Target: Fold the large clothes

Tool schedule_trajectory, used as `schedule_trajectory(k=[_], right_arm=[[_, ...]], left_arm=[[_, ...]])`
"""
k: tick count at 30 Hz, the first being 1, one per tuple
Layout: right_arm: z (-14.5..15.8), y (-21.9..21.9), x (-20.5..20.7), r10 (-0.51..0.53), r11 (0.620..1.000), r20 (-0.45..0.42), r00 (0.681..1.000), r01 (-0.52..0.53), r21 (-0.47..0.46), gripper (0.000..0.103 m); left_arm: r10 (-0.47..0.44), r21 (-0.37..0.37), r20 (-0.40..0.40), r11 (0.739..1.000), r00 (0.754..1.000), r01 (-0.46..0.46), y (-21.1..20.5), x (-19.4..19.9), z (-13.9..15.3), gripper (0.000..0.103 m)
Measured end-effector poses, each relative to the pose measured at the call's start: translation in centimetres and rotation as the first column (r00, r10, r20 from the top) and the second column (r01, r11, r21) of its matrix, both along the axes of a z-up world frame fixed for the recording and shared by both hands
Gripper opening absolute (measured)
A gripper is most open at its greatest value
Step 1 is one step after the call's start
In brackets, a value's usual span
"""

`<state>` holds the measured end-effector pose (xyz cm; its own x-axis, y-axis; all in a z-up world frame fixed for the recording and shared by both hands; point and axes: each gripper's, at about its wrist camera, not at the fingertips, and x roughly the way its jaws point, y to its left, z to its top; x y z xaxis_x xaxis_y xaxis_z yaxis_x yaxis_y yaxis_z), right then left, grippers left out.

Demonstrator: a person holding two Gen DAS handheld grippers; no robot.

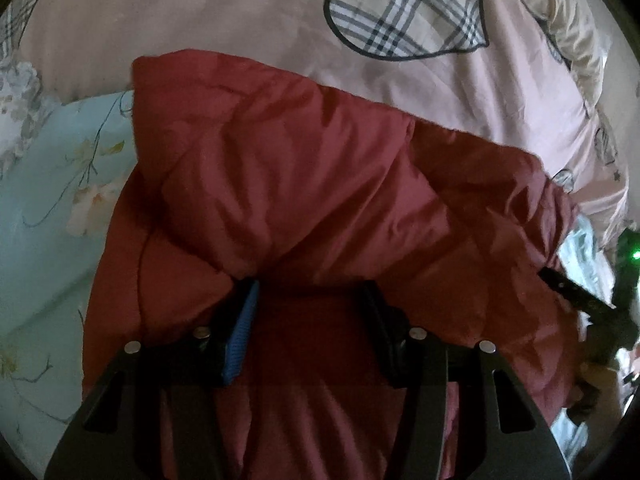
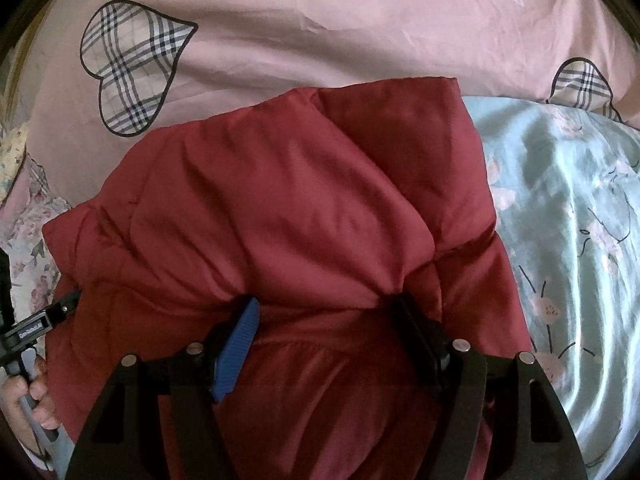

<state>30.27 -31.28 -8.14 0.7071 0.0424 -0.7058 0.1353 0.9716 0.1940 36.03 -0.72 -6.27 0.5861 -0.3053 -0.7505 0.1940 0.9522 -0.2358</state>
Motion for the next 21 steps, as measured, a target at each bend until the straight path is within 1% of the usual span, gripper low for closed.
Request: schedule_trajectory(k=[2, 4, 6, 9, 11, 14, 15, 17, 21], right_arm=[[0.2, 0.0, -0.2, -0.002, 1.0, 0.007, 1.0, 0.002, 0.002, 0.072], [0.3, -0.2, -0.6, 0.0, 1.0, 0.026, 1.0, -0.001, 0.005, 0.072], [0.8, -0.1, -1.2, -0.001, 1.0, 0.038, 0.999, 0.001, 0.001, 0.072], [1.6, -0.1, -2.6, -0.003, 1.0, 0.058, 0.998, 0.003, 0.005, 0.072], [2.2, -0.3, -4.0, 0.001, 1.0, 0.075, 0.997, -0.002, 0.024, 0.072], [2.9, -0.7, -5.8, 0.005, 0.999, 0.09, 0.996, -0.009, 0.043, 0.078], [3.1, -0.9, -6.5, 0.005, 0.999, 0.096, 0.995, -0.009, 0.046, 0.079], [3.4, -1.4, -7.8, 0.001, 0.999, 0.101, 0.995, -0.006, 0.049, 0.08], [3.5, -2.4, -9.3, -0.015, 0.998, 0.096, 0.995, 0.008, 0.068, 0.08]], left_arm=[[0.006, -0.011, 0.009, 1.0, 1.0, -0.006, 0.5, -0.9, 0.8, 0.051], [0.014, -0.003, 0.022, 1.0, 1.0, -0.014, 0.8, -1.4, 1.6, 0.052], [0.019, -0.013, 0.036, 1.0, 0.999, -0.019, 1.4, -2.3, 2.1, 0.054], [0.04, -0.033, 0.047, 0.999, 0.998, -0.039, 3.2, -3.6, 2.6, 0.054], [0.054, -0.046, 0.051, 0.998, 0.997, -0.052, 4.5, -4.5, 2.9, 0.054], [0.085, -0.064, 0.067, 0.995, 0.994, -0.081, 6.6, -5.6, 3.3, 0.06], [0.091, -0.068, 0.071, 0.994, 0.993, -0.087, 6.6, -5.7, 3.2, 0.065], [0.114, -0.08, 0.08, 0.991, 0.99, -0.108, 7.7, -6.2, 3.2, 0.071], [0.142, -0.11, 0.048, 0.985, 0.989, -0.136, 9.5, -6.2, 2.2, 0.071]])
